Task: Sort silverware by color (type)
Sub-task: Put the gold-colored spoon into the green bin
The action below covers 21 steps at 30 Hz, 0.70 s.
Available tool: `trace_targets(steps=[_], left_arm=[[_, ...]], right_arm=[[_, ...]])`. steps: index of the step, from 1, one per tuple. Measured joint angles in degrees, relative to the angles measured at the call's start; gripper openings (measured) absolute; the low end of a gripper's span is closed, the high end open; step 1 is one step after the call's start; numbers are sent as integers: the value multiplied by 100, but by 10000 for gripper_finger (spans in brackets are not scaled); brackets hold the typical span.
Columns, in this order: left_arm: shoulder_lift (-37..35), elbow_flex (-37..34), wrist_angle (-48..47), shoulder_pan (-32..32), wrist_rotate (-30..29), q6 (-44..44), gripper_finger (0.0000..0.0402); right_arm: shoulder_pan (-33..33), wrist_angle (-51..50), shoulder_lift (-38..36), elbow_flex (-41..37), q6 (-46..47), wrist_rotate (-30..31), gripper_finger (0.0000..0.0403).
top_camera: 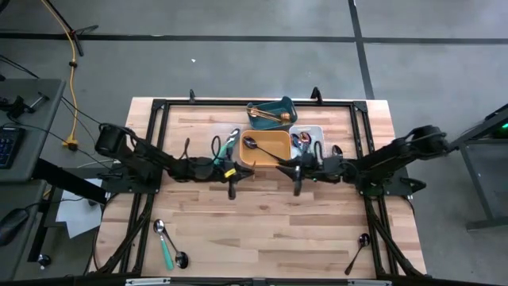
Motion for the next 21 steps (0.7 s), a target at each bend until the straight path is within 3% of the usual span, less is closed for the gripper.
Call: trace_targets(steps=[5, 15, 21], left_arm=[[69, 39, 131, 1, -197, 56, 6], [114, 96, 294, 2, -210, -45, 6], [114, 86, 310, -12, -201, -99, 6]], right_arm=[[0, -16, 580, 592, -315, -6, 88], [0, -8, 1650, 1592, -462, -36, 187], [0, 3, 1967, 1991, -722, -267, 199]])
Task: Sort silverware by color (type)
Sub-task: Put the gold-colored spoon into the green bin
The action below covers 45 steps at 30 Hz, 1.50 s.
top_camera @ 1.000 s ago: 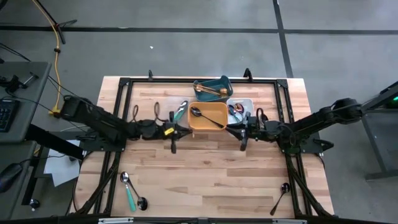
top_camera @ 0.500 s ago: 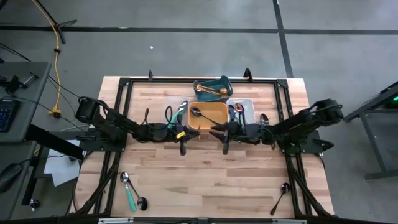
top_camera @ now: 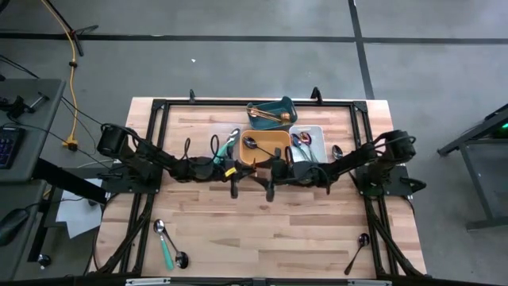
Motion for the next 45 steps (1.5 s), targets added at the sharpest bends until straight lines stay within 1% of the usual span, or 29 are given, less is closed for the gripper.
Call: trace_targets(steps=[6, 8, 10, 12, 14, 17, 18, 19, 22, 24, 27, 31, 34, 37, 39, 42, 45], left_arm=[[-2, -3, -76, -46, 71, -6, 6], [-2, -3, -86, -46, 84, -4, 6], [-2, -13, -89, -46, 84, -4, 6], [-2, -16, -101, -46, 82, -5, 6], [-2, -16, -86, -45, 82, -5, 6], [-2, -16, -81, -47, 97, 0, 7], [-2, -16, -85, -48, 126, -14, 12], [-2, -16, -89, -48, 145, -15, 19], [-4, -22, -109, -49, 123, 4, 49], [-35, -75, -119, -65, 113, 39, 68], [-285, -266, -122, -68, 100, 99, 91], [-962, -686, -122, -68, 96, 103, 110], [-1642, -1103, -108, -70, 35, 91, 113], [-2322, -1518, 2, -70, -43, 37, 114], [-2674, -1733, 109, -70, -47, 31, 114], [-3016, -1989, 242, -70, -48, 42, 114], [-3149, -2038, 208, -70, -47, 46, 115]], right_arm=[[0, 23, -2, 51, -127, -22, 198], [7, 39, -2, 51, -118, -20, 191], [7, 35, -2, 50, -102, -20, 176], [6, 35, -2, 49, -87, -20, 150], [7, 41, -2, 49, 14, -18, 115], [1, 48, -2, 47, 28, 15, 38], [2, 45, -2, 47, 25, 21, 23], [2, 43, -2, 47, 27, 26, 18], [4, 5, -4, 45, 58, 153, 27], [4, -209, -63, 45, 55, 268, 18], [12, -703, -339, 31, 23, 517, 17], [143, -1141, -935, -210, -86, 918, 17], [301, -1128, -1440, -613, -144, 1432, 17], [383, -924, -1962, -1157, -120, 1881, 17], [382, -603, -2253, -1548, -100, 1879, 17], [380, -53, -2536, -1987, -119, 1855, 17], [380, 217, -2604, -2171, -98, 1858, 17]])
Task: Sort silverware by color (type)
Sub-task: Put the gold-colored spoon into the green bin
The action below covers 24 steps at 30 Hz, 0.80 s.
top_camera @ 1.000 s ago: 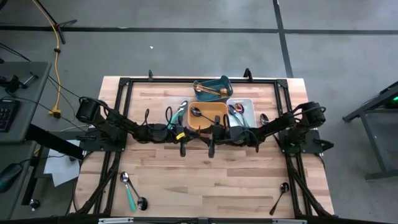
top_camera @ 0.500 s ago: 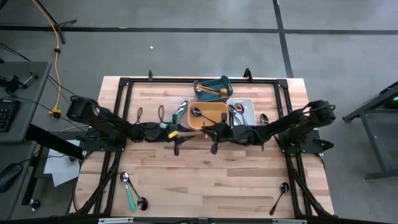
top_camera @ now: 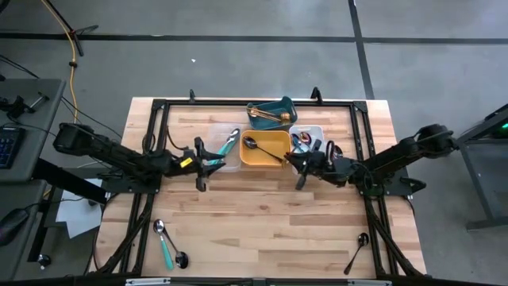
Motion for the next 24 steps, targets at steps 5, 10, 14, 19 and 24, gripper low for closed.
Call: trace_targets(steps=[5, 10, 14, 19, 24], left_arm=[[10, 13, 8, 0, 2, 2, 115], [10, 13, 10, 0, 2, 2, 115], [10, 13, 13, 0, 4, 1, 115], [12, 13, 4, 0, 13, -195, 115], [12, 13, 10, 0, 17, -206, 115]], right_arm=[[0, 33, -2, -7, -1, -19, 17], [0, 25, 0, -7, -21, -17, 17], [0, -63, 2, 12, -42, -16, 17], [-341, -1234, 11, 890, -517, 127, 17], [-1282, -3502, 100, 2671, -1342, -53, 17]])
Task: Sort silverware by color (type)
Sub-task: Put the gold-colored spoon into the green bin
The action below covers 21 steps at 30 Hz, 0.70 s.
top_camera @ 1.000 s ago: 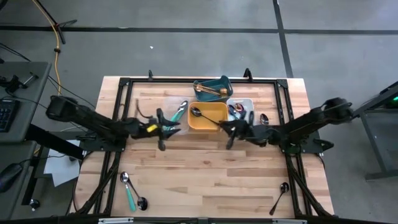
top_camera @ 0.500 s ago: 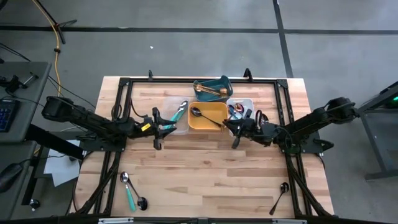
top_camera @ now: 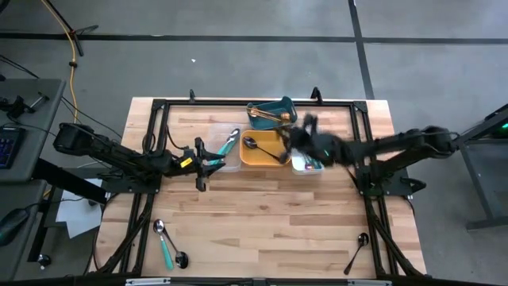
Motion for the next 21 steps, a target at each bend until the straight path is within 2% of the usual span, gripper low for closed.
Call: trace_targets(steps=[3, 8, 12, 16, 21], left_arm=[[0, 0, 0, 0, 0, 3, 115], [0, 0, 4, -2, 0, -1, 115], [0, 0, 4, -2, 0, 1, 115], [0, 0, 5, -2, 0, 3, 115], [0, 0, 5, -2, 0, 5, 115]], right_arm=[[-736, -1440, 319, 1113, -98, -438, 17], [-1799, -3221, 1241, 2728, -158, -1338, 17], [-2336, -4446, 2177, 3745, -163, -1572, 17], [-2663, -5420, 3063, 4448, -161, -1652, 17], [-2863, -6092, 3858, 4885, -108, -1664, 17]])
